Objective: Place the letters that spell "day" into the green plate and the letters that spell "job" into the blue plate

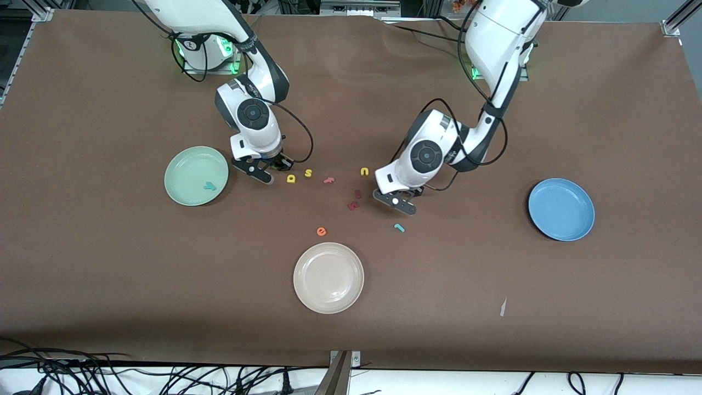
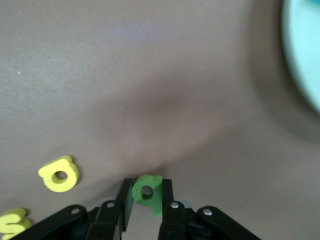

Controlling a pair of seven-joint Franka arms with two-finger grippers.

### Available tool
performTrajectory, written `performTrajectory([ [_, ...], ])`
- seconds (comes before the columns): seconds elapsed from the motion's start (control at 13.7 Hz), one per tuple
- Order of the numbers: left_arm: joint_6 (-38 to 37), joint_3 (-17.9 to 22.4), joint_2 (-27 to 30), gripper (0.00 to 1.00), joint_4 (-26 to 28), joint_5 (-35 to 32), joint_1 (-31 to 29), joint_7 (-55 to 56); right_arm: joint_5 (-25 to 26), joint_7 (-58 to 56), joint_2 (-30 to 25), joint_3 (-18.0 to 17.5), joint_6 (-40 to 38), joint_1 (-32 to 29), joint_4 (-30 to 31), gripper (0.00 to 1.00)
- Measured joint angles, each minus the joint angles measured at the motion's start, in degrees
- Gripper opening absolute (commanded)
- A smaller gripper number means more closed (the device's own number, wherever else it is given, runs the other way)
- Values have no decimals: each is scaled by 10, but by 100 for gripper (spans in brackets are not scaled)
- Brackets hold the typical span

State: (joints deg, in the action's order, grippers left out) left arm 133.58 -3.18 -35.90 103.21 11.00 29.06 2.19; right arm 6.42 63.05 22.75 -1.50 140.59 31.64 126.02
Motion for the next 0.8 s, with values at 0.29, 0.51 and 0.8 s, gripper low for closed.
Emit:
performTrajectory([
  [0.29,-112,-9,73,8,-3,-1,-120,-39,8,-182,-50,84,-105,-1,-16,16],
  [0.51,-164,-9,101,8,2,-4,-200,-143,8,-330,-56,174,-115,-6,-9,98],
  [0.8,-170,-7,100,9,24,-83,-282,-261,7,-376,-55,210,-113,-9,0,100],
])
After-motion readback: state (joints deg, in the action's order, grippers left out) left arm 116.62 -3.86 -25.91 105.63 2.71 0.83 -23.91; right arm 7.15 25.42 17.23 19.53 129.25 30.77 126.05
